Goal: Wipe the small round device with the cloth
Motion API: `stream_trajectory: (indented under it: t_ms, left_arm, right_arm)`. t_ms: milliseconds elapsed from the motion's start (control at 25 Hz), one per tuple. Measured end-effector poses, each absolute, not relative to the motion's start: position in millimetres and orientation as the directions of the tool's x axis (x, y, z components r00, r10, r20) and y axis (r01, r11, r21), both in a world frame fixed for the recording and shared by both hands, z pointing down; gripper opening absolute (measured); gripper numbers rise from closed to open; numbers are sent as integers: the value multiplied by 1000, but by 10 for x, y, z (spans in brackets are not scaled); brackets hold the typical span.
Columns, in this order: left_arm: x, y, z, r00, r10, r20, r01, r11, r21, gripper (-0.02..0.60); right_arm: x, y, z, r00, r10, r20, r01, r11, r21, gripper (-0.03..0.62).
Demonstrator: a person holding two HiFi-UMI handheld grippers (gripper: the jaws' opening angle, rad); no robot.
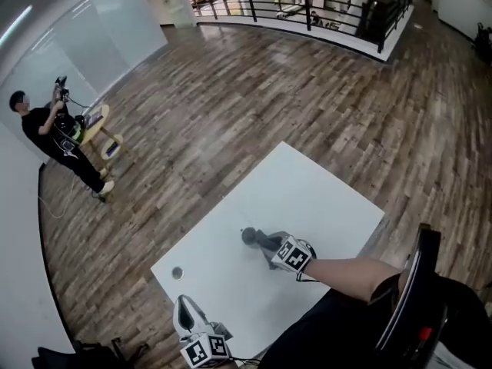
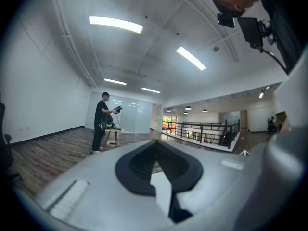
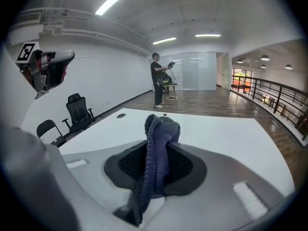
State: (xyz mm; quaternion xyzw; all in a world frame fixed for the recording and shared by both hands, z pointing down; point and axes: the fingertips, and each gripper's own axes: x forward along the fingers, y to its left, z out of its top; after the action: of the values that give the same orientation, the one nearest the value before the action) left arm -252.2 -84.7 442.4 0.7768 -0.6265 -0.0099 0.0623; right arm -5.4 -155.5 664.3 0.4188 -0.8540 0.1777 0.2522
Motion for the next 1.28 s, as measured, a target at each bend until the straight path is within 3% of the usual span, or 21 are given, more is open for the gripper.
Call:
stream_trajectory:
  t_ms: [400,600,840,1280]
  left_arm:
    - [-2335,-645,4323,272,-962,31,-957,-267,110,6]
    - [-2066,-676,4320,307,-951,22,-946,-303,116,6]
    - [-1841,-709,4288,320,-947,21,-943,-316,109,6]
    - [-1845,-747,4302,311,-948,68,-948,-305,93,6]
  right_arm:
    - [218,-1382,6310,-553,-663,505,-797,598,-87,100]
    - [842,-1263,6222,-529,-676,512,-817,568,-94,100]
    - [1363,-1120,6538,-486,-655,579,-844,523,-116,100]
    - [1427,-900,7330,-466,-511,722,-833,529,-163,100]
